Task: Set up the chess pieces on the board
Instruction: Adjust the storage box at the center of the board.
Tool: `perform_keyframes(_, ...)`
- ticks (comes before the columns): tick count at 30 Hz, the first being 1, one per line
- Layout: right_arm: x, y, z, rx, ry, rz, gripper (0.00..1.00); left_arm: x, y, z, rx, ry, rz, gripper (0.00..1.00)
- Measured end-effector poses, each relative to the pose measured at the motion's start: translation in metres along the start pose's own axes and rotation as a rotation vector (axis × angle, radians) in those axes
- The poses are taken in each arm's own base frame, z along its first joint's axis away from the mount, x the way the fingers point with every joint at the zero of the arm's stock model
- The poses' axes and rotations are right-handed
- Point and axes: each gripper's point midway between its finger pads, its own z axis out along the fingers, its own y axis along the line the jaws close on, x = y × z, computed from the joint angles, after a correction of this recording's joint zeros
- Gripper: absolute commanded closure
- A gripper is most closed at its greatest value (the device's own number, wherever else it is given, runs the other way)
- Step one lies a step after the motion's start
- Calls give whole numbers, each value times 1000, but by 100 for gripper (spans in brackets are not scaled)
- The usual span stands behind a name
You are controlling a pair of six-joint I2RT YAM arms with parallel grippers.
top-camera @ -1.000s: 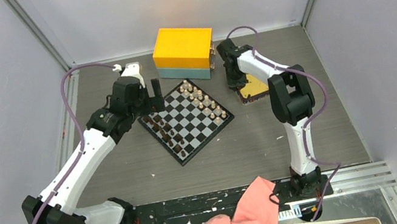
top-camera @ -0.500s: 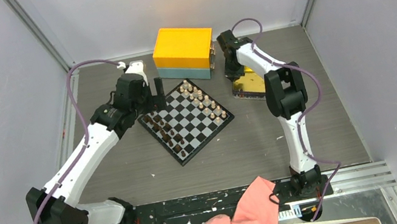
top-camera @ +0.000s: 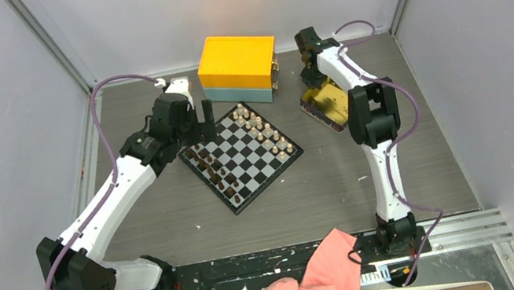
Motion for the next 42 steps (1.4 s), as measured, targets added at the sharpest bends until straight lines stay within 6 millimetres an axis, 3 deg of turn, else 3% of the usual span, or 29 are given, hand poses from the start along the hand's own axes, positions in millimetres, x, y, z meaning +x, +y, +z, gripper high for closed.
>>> perform_keyframes(6,-28,-1,7,38,-50,307,99,-1,0,0,0,0,-1,1)
perform_keyframes(14,-38,-15,24,117,-77,635,99,-3,-1,1,1,-2,-3,1)
perform_keyframes(17,-42,-18,22,141,-101,732,89,-5,-2,1,1,-4,-5,2)
perform_keyframes(21,-45,-22,23,164,-125,819,65,-3,-2,0,-1,3,-6,1)
perform_keyframes(27,-51,-22,28,152,-160,794,52,-2,-1,0,-3,10,-11,2)
perform_keyframes(36,-66,-8,24,67,-221,558,50,-2,-4,-1,3,7,-27,1)
perform_keyframes(42,-67,-4,-7,19,-248,396,50,0,-5,-7,15,-5,-40,1)
